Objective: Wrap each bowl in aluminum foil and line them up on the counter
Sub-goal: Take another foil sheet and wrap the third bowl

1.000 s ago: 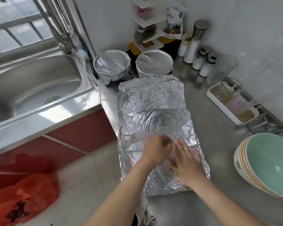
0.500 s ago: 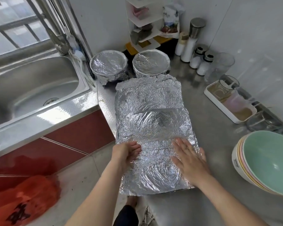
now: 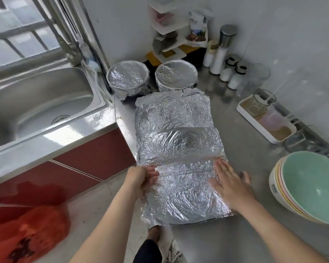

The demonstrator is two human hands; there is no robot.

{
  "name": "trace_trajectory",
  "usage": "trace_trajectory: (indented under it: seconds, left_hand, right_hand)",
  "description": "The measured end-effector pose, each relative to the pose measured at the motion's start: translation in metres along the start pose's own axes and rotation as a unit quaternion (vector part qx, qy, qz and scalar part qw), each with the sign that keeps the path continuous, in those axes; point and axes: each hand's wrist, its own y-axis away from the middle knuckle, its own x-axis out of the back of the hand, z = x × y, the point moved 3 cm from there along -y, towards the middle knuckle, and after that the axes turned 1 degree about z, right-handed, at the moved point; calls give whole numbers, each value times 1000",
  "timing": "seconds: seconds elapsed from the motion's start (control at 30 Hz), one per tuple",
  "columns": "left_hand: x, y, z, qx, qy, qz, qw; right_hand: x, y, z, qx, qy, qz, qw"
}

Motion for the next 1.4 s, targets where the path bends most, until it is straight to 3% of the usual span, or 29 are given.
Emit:
trace_trajectory:
  seconds: [0.23, 0.37, 0.53, 0.67, 0.8, 0.9, 1.07, 1.27, 1.4]
  left_hand:
    - [28, -3, 6, -86, -78, 33, 993]
    - [40, -3, 5, -215, -228, 161, 936]
    - [29, -7, -20, -192, -224, 89, 951]
    - [36, -10, -20, -205, -232, 131, 942]
    - [37, -6, -15, -222, -270, 116, 930]
    - [38, -3, -10, -220, -290, 92, 927]
    - [46, -8, 7, -218, -371, 76, 899]
    - [47, -9, 23, -277, -409, 123, 861]
    - [38, -10, 45, -320, -431, 162, 828]
  right_hand:
    - [9, -1, -9, -25, 10, 17, 999]
    - [21, -2, -33, -22, -12, 111, 993]
    - [18, -7, -66, 41, -20, 172, 984]
    - [21, -14, -52, -59, -106, 187, 975]
    - [31, -26, -28, -153, -255, 148, 943]
    - [42, -28, -26, -184, -292, 141, 928]
    - [44, -27, -19, -237, -472, 95, 844]
    - [40, -29, -12, -277, -477, 125, 824]
    - [28, -23, -12, -293, -527, 121, 788]
